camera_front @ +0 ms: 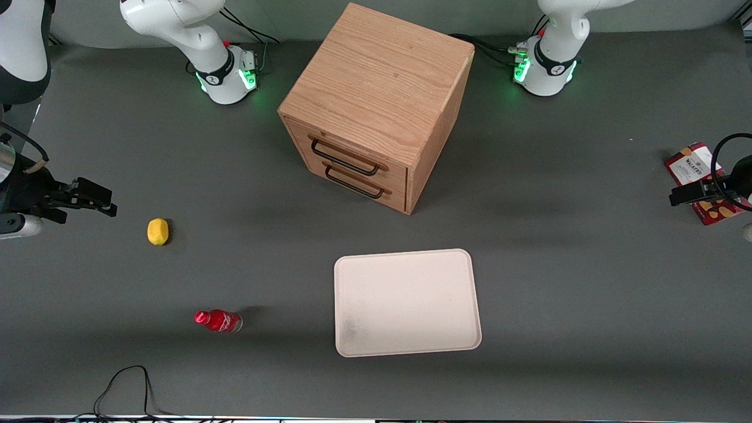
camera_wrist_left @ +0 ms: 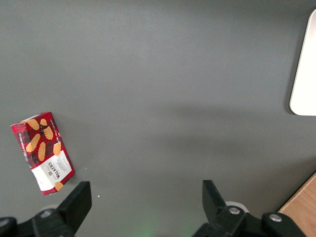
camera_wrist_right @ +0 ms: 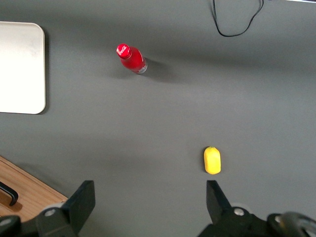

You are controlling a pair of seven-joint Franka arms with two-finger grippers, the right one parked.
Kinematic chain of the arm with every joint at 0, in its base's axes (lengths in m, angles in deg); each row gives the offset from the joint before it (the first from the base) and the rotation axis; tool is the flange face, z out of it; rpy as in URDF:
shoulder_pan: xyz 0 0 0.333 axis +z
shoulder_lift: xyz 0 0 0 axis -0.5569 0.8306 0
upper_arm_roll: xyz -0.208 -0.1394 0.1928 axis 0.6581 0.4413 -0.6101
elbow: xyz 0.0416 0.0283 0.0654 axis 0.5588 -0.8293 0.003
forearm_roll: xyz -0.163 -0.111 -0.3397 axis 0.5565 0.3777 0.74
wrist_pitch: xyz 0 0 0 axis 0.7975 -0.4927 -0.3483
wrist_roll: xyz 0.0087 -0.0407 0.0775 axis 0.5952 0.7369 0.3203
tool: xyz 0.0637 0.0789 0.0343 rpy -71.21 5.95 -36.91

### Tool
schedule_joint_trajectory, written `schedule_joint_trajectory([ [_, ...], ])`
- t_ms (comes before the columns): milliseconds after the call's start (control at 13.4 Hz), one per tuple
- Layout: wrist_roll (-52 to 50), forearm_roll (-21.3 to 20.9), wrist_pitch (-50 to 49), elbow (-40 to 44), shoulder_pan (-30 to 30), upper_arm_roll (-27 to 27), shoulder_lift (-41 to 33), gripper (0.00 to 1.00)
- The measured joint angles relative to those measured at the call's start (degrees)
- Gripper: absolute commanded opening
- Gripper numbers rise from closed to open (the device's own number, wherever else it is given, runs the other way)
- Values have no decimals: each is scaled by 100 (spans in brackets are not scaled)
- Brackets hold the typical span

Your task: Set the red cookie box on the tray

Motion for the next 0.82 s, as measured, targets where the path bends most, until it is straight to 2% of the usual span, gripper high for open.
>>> schedule_joint_trajectory([
  [448,24,-26,-205,46,284,-20,-2,100],
  [822,656,-81,-452,117,1084,-50,-7,100],
])
